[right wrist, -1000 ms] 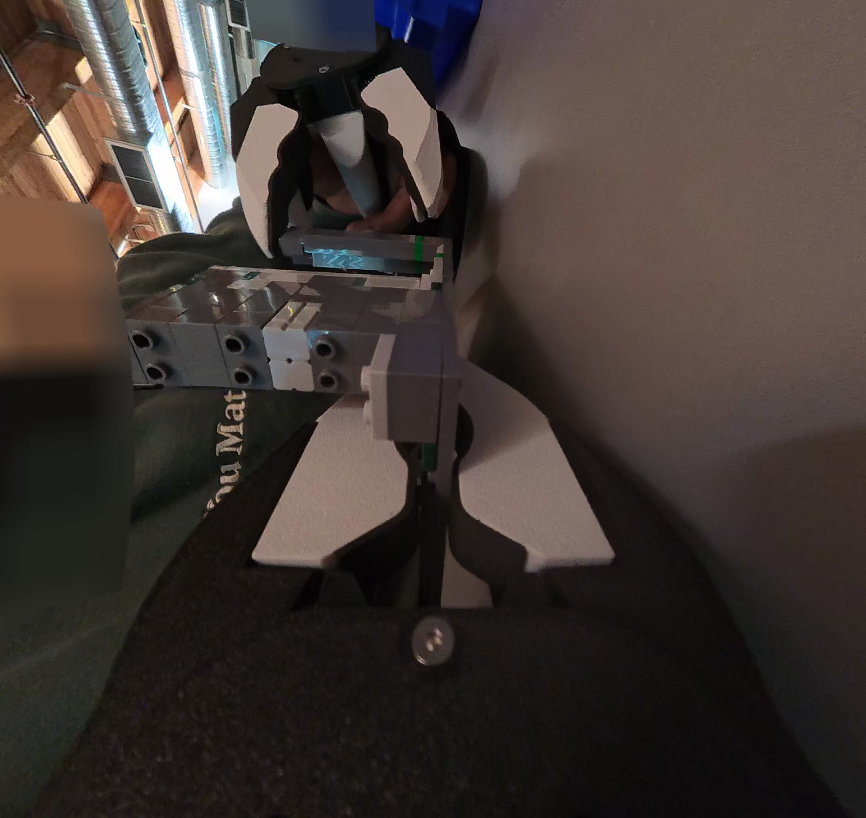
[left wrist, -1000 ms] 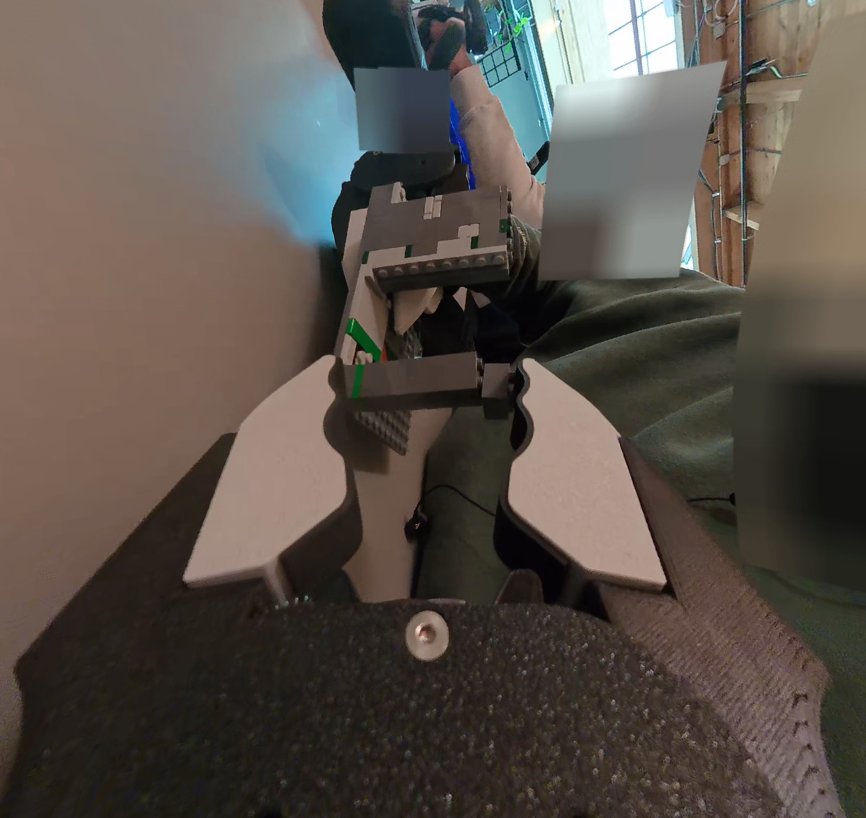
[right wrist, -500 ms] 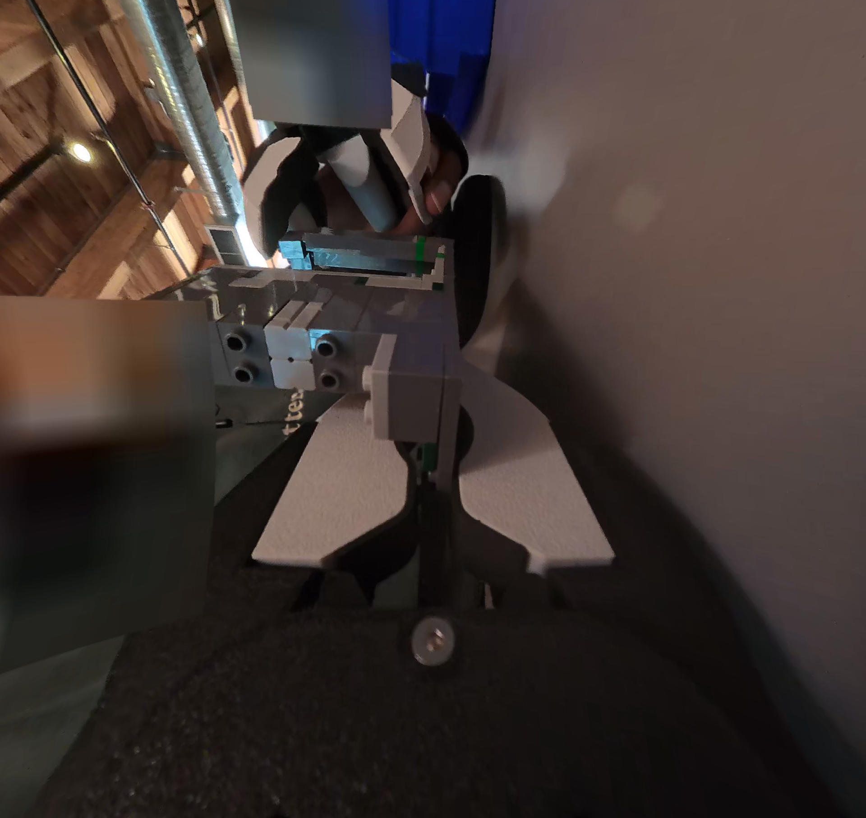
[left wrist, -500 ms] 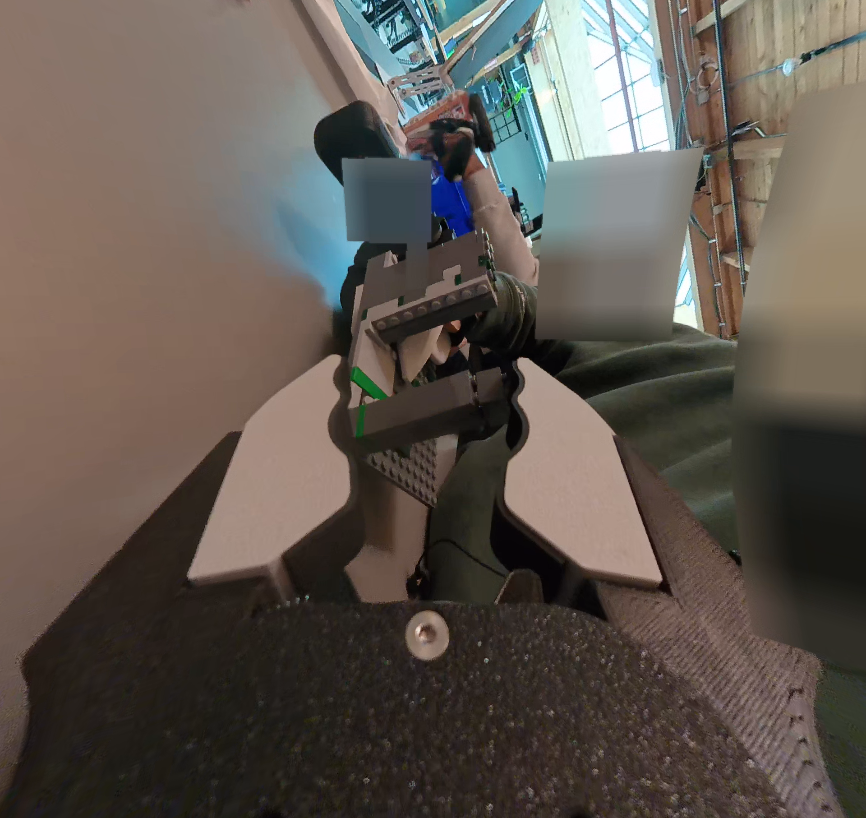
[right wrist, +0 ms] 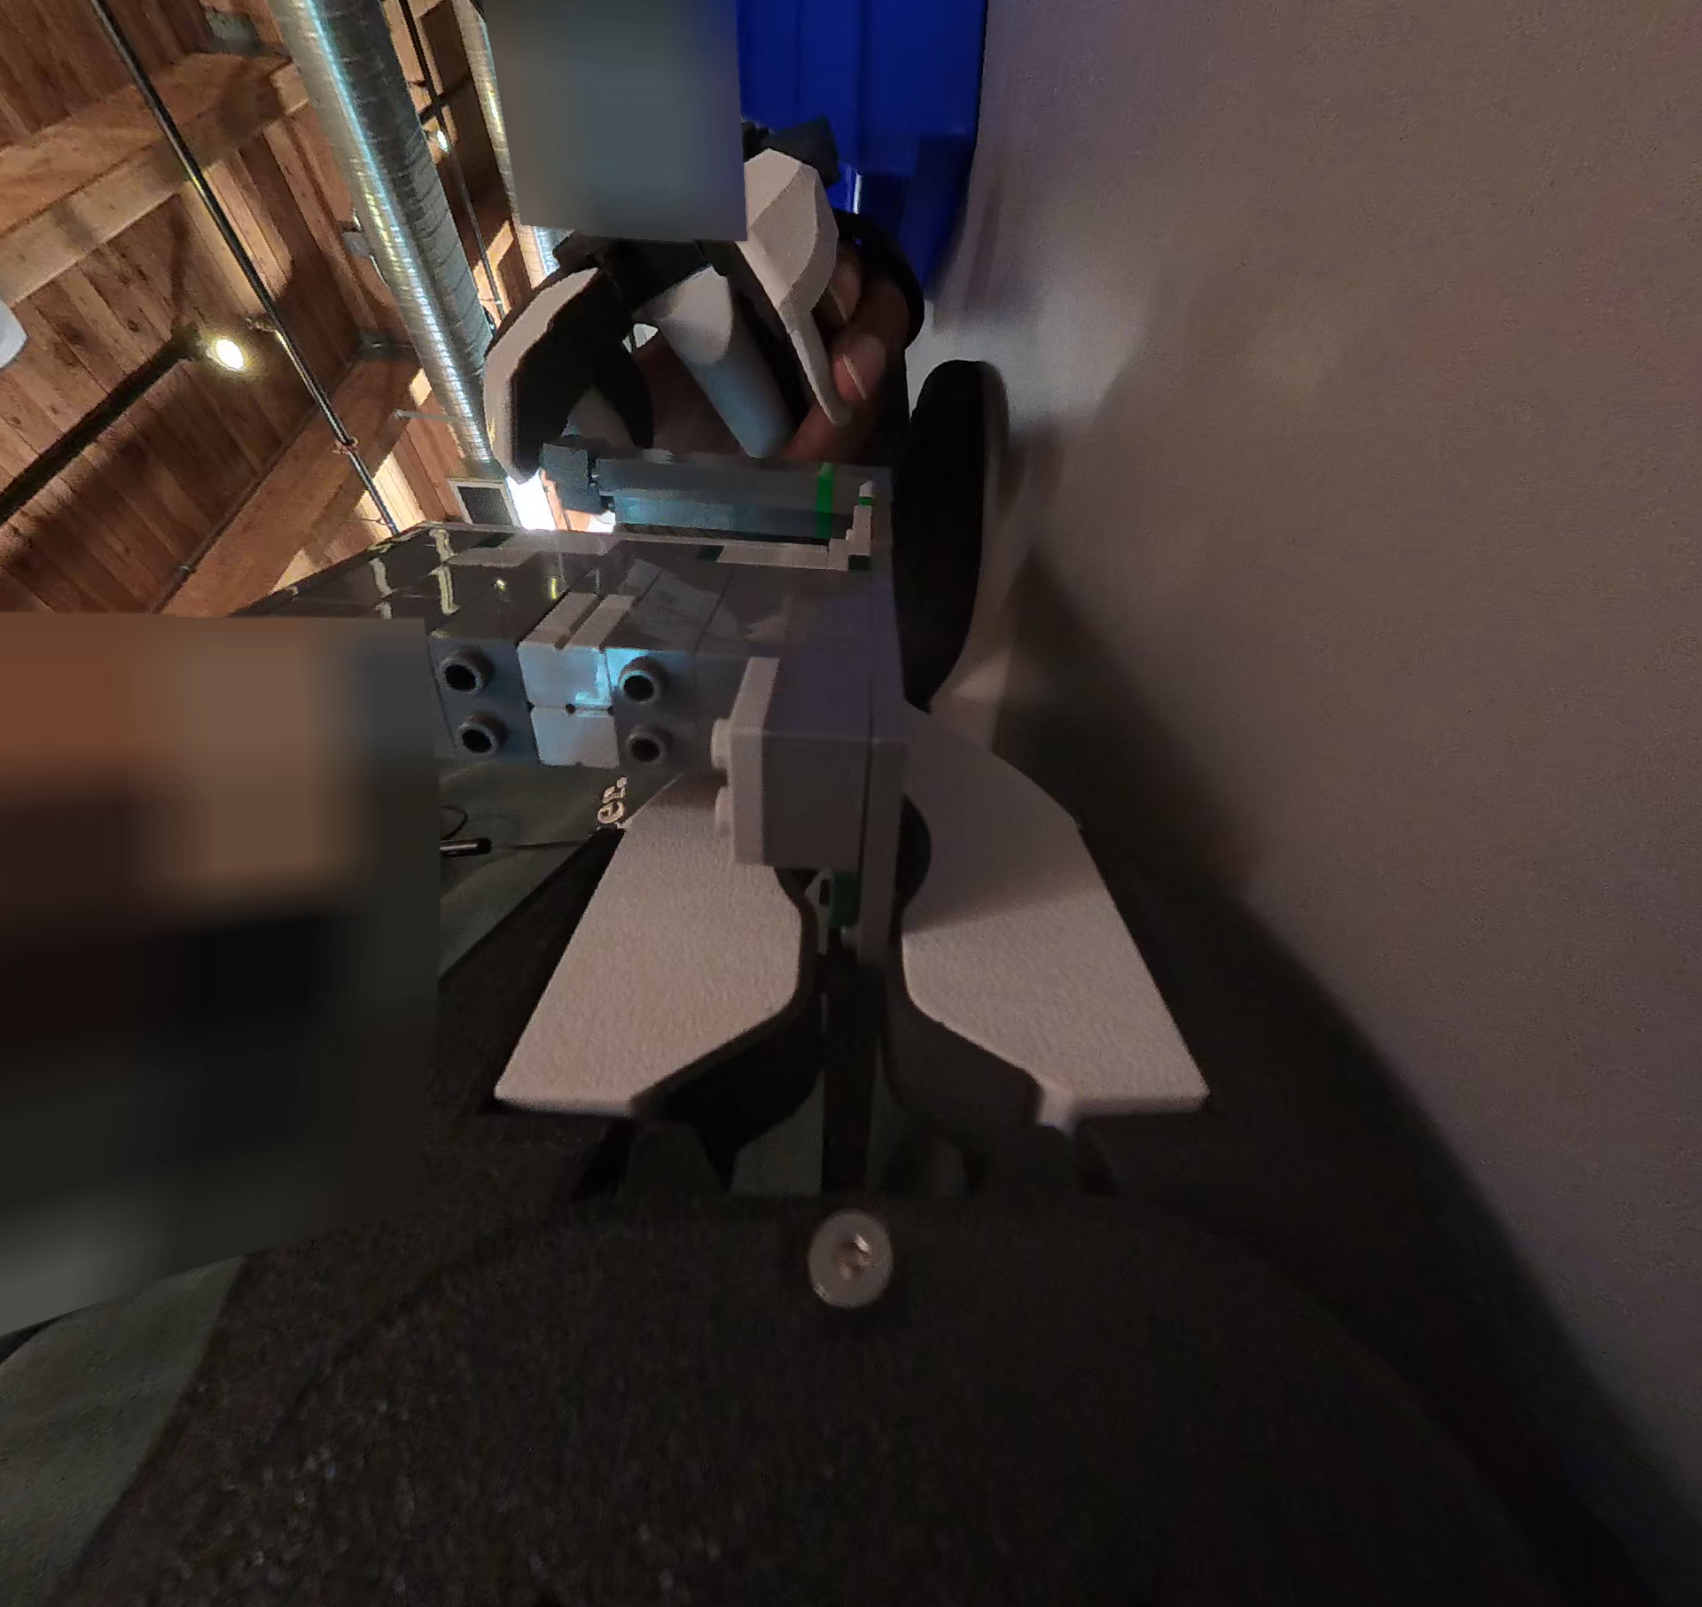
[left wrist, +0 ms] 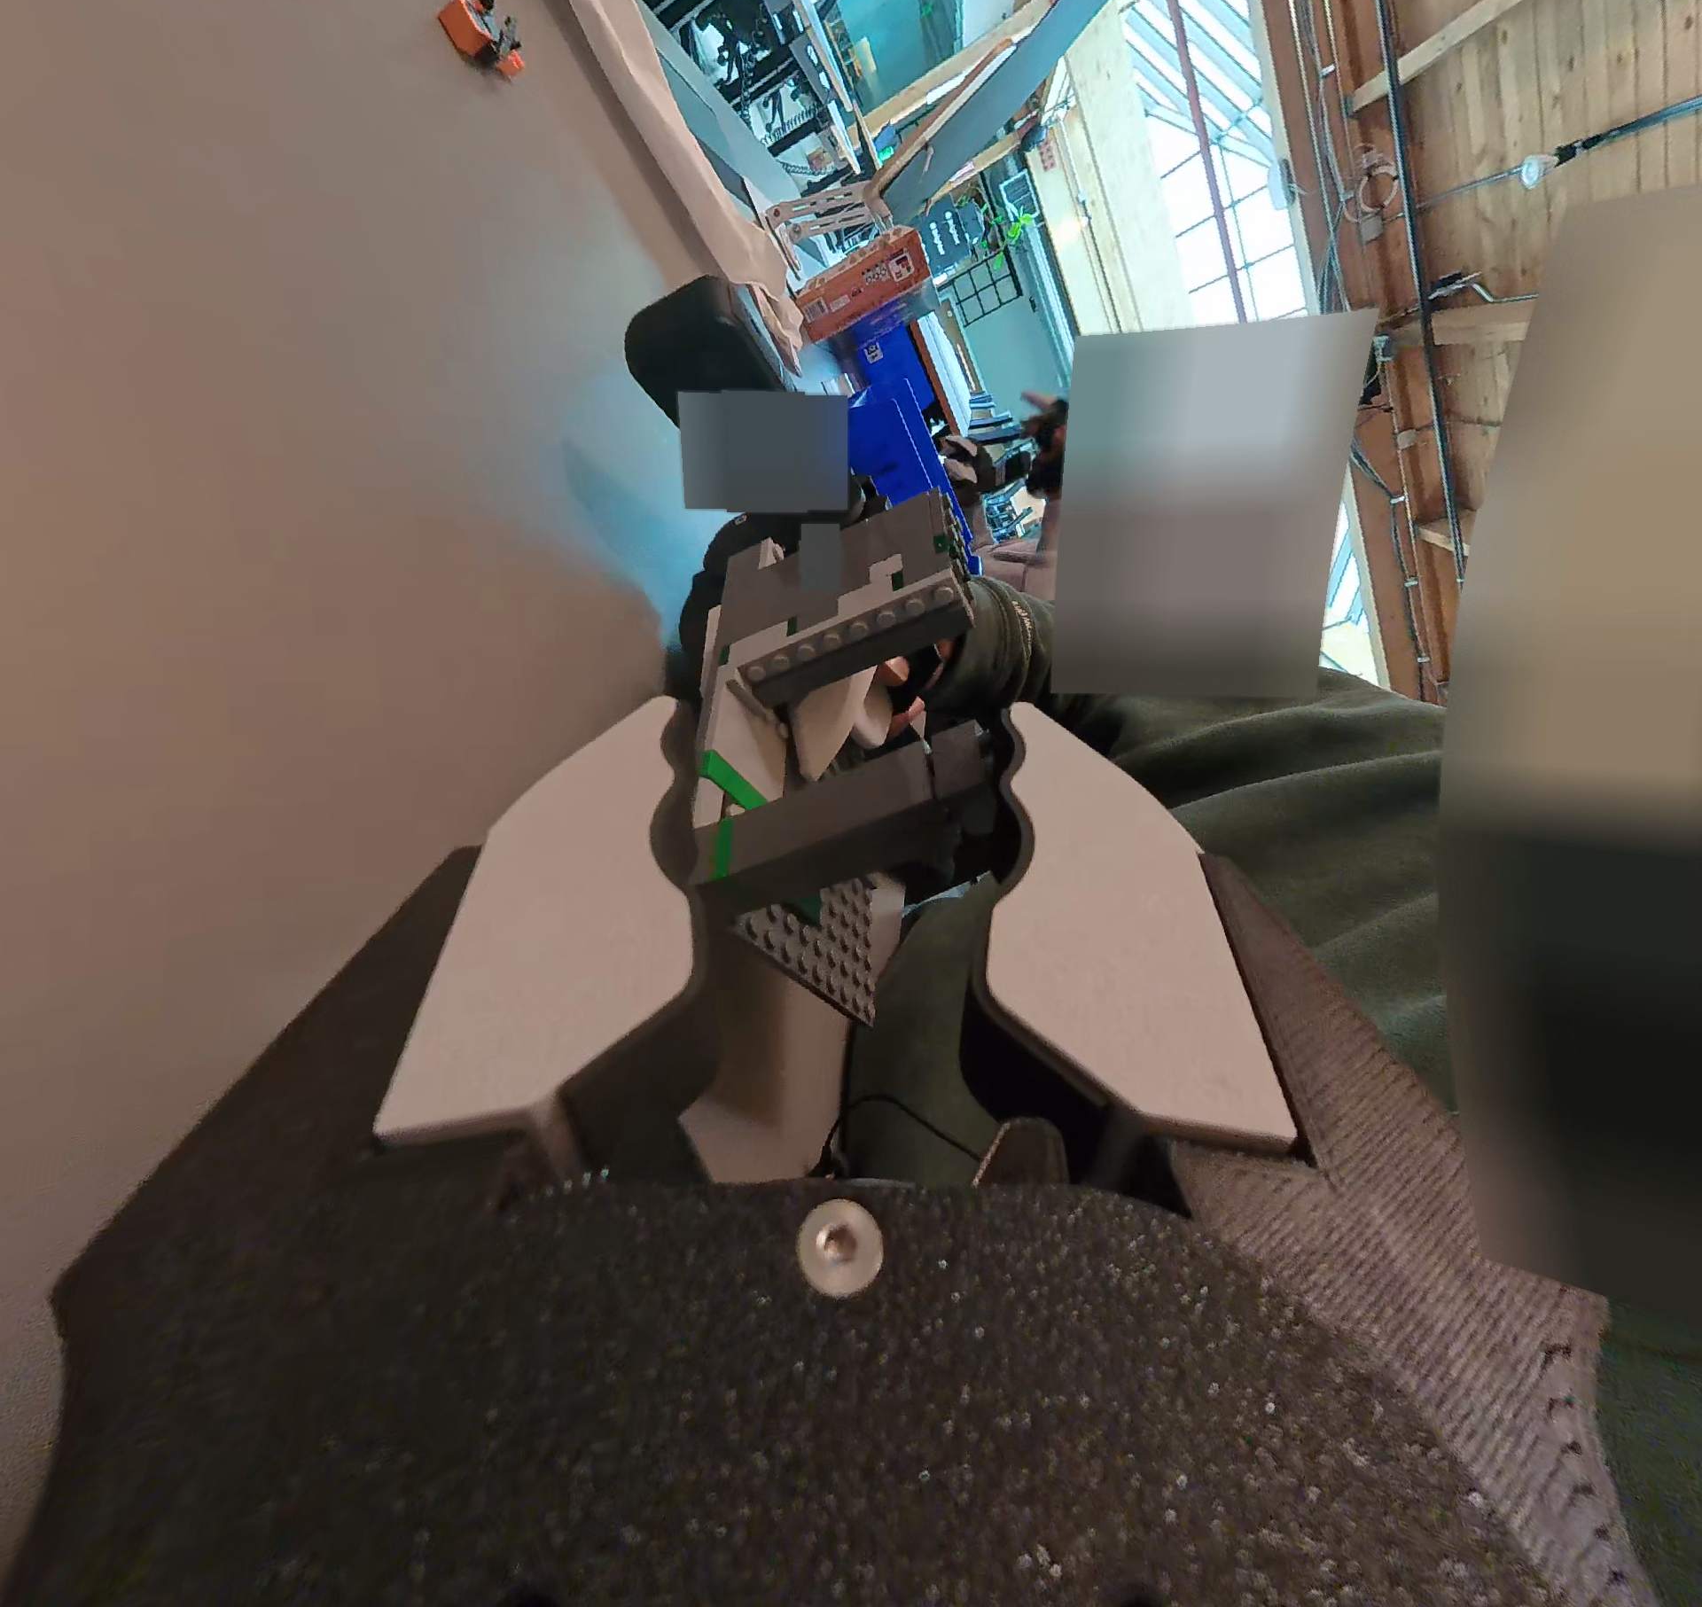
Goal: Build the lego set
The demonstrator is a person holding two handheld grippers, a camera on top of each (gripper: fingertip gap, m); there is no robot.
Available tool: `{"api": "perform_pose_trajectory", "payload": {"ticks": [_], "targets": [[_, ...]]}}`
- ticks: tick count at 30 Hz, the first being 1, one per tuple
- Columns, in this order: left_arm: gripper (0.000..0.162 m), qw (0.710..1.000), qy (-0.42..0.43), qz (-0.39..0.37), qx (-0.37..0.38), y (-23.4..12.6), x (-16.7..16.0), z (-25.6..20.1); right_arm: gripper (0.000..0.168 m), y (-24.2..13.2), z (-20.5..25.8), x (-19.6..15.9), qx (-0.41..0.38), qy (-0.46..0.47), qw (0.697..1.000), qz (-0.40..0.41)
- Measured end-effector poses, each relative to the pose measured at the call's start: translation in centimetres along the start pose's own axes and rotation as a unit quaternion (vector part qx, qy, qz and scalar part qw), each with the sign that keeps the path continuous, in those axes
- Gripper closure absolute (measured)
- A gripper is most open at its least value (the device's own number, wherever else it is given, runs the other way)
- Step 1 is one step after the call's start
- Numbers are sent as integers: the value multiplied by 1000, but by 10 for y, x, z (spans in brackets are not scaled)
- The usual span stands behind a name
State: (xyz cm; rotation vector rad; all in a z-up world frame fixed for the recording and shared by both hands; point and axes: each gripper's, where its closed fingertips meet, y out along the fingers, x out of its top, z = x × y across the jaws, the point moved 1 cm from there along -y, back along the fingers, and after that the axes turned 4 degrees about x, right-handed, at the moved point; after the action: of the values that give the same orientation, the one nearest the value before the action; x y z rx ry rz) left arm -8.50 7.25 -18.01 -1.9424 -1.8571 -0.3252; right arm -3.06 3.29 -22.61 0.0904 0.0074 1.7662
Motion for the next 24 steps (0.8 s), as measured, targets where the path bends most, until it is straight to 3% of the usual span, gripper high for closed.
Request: {"api": "perform_pose_trajectory", "payload": {"ticks": [24], "targets": [[99, 1000, 14, 21, -4, 6, -8, -4, 160, 0, -1, 0, -4, -6, 1000, -3]]}}
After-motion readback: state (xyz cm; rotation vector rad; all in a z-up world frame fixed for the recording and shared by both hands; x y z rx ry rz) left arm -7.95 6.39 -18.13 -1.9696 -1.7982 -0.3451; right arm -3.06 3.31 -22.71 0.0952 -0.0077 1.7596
